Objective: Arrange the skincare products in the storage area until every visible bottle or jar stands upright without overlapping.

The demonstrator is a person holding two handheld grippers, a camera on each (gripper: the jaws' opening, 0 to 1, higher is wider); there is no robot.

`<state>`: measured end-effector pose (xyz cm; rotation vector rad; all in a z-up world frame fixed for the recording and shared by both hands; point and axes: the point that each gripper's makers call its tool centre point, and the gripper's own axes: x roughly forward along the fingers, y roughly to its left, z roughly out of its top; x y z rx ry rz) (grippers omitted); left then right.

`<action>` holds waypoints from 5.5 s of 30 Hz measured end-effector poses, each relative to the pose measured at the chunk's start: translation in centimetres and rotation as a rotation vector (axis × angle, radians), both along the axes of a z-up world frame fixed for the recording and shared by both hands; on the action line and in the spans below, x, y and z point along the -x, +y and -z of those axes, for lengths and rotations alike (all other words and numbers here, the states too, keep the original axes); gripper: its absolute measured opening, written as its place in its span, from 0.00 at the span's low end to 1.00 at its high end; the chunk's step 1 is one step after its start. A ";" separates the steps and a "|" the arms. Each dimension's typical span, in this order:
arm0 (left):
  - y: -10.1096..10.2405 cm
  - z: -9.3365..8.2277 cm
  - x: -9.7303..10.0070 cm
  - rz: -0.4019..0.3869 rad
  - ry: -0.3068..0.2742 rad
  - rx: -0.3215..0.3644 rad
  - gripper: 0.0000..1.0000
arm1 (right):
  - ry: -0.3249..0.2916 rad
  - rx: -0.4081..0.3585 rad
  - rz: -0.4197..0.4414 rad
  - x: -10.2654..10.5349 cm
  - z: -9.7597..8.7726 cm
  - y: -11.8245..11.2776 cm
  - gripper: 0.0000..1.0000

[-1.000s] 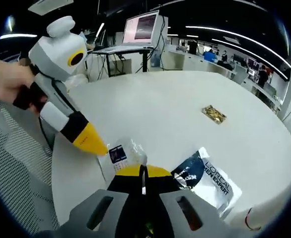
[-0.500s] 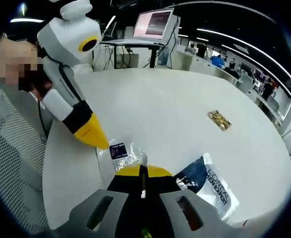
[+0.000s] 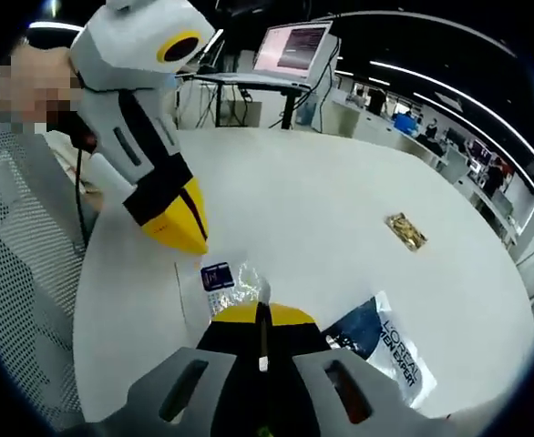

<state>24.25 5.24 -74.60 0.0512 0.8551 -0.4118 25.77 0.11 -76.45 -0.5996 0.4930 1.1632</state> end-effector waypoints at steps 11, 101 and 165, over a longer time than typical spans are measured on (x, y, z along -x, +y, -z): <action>-3.2 1.7 -0.3 0.259 -0.045 -0.166 0.23 | 0.000 -0.005 0.010 0.1 -0.1 0.0 0.01; -1.3 -2.5 3.1 0.000 -0.052 -0.084 0.76 | 0.048 -0.301 0.424 4.3 -9.6 -16.4 0.75; -2.9 -4.3 -3.8 0.060 -0.024 -0.082 0.99 | 0.053 -0.270 0.642 3.7 -9.2 -22.3 0.97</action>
